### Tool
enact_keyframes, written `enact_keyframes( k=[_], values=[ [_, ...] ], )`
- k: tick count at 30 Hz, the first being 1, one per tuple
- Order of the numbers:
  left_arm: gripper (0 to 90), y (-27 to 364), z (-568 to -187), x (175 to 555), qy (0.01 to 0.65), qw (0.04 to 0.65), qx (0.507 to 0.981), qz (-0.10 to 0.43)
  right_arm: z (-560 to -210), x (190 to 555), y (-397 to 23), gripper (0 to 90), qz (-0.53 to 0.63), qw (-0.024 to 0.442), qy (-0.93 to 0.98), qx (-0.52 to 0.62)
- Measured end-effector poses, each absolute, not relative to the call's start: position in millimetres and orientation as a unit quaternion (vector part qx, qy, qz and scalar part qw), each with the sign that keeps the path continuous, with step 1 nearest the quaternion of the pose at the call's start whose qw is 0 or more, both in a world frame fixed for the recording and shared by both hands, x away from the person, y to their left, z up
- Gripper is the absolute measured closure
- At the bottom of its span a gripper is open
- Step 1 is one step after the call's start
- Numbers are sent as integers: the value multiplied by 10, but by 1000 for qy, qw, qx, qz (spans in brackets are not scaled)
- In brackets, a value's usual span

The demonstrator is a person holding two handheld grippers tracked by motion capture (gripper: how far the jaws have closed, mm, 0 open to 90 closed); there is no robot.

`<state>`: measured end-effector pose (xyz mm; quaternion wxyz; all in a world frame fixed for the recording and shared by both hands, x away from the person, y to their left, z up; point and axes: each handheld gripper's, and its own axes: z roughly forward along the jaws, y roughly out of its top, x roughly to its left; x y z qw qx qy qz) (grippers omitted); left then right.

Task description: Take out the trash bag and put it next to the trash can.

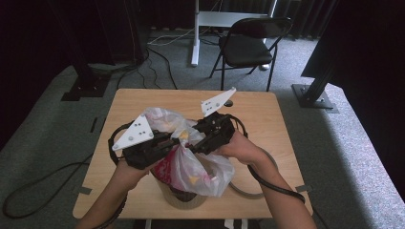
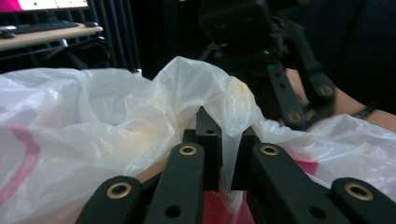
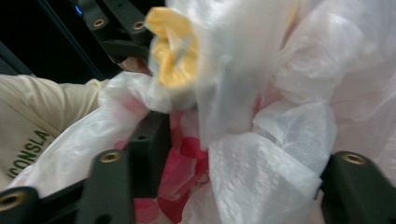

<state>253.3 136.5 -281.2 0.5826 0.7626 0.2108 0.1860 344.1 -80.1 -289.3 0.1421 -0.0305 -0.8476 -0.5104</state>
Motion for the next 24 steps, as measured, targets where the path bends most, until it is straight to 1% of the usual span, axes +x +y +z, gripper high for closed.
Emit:
enact_keyframes(
  k=[1,2,3,4,5,6,7,10,14,15,18,24],
  values=[
    [867,1362,-2811,2547,211,586,761,181,-2884,3431,-798,490,-511,137,-848,-28],
    [867,1363,-2811,2557,213,589,759,178,-2878,3427,-793,529,-509,137,-850,-26],
    [866,1366,-2811,2567,214,590,758,176,-2877,3423,-786,618,-506,135,-851,-28],
    [863,1371,-2813,2573,215,591,758,173,-2877,3417,-782,727,-501,127,-856,-33],
    [850,1379,-2817,2580,216,591,758,171,-2880,3414,-774,771,-494,123,-860,-32],
    [825,1389,-2824,2587,219,591,758,168,-2884,3408,-772,837,-492,122,-861,-31],
    [799,1401,-2830,2592,222,590,758,166,-2884,3405,-773,866,-490,115,-863,-33],
    [642,1440,-2842,2600,233,585,759,165,-2887,3412,-787,885,-487,104,-866,-43],
    [427,1500,-2825,2567,251,575,759,174,-2890,3449,-835,890,-495,106,-860,-55],
    [396,1523,-2817,2555,250,574,760,172,-2888,3460,-852,890,-500,105,-857,-57],
    [313,1575,-2806,2507,255,566,763,180,-2878,3489,-900,890,-509,106,-852,-65],
    [272,1726,-2852,2388,263,559,764,189,-2816,3515,-952,891,-520,107,-844,-72]
  ],
)
